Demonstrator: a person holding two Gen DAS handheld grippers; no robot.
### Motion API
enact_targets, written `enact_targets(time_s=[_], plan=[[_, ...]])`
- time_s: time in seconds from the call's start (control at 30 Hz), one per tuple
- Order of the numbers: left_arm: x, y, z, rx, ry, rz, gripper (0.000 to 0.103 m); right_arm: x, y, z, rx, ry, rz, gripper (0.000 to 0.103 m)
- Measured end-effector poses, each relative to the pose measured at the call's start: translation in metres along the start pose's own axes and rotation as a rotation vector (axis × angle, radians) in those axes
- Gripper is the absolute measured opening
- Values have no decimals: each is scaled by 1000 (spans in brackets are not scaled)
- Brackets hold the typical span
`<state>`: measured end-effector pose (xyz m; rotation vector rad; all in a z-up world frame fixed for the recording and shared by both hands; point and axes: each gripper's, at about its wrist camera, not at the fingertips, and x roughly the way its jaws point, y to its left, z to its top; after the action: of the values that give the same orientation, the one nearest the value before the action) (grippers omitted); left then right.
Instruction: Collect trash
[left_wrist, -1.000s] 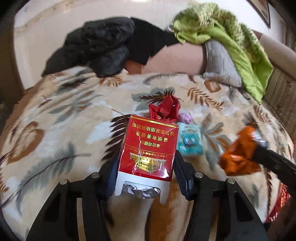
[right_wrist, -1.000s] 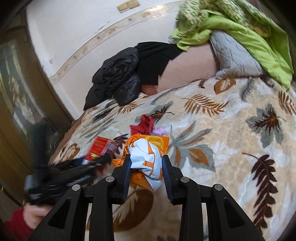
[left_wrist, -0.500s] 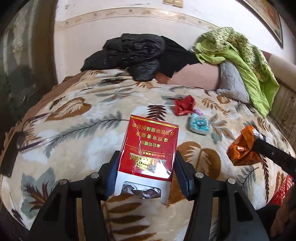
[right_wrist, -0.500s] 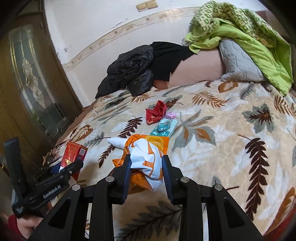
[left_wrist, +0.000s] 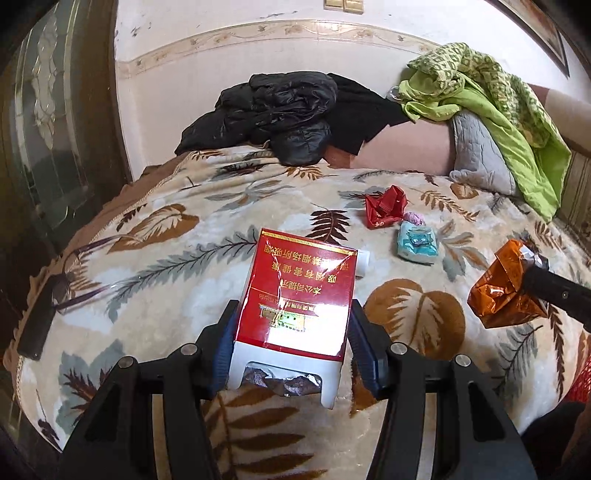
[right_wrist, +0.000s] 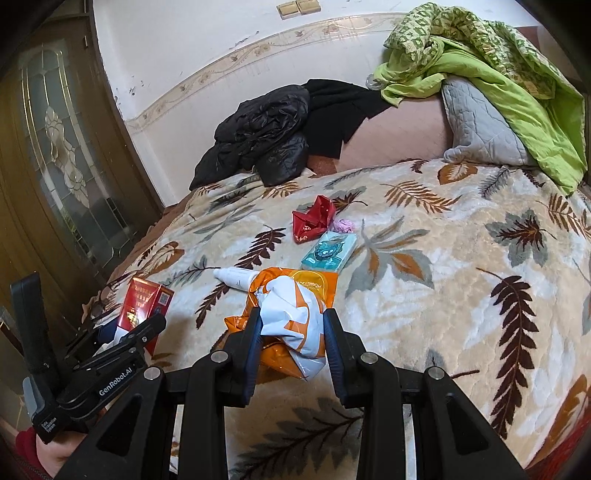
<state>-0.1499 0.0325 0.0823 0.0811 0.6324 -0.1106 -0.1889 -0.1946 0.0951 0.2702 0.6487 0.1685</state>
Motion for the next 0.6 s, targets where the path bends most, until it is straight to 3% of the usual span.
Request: enact_targets(time_s=[0.6], plan=[[6, -6, 0, 35, 11, -3, 56, 5, 1, 1, 3, 12, 7, 35]])
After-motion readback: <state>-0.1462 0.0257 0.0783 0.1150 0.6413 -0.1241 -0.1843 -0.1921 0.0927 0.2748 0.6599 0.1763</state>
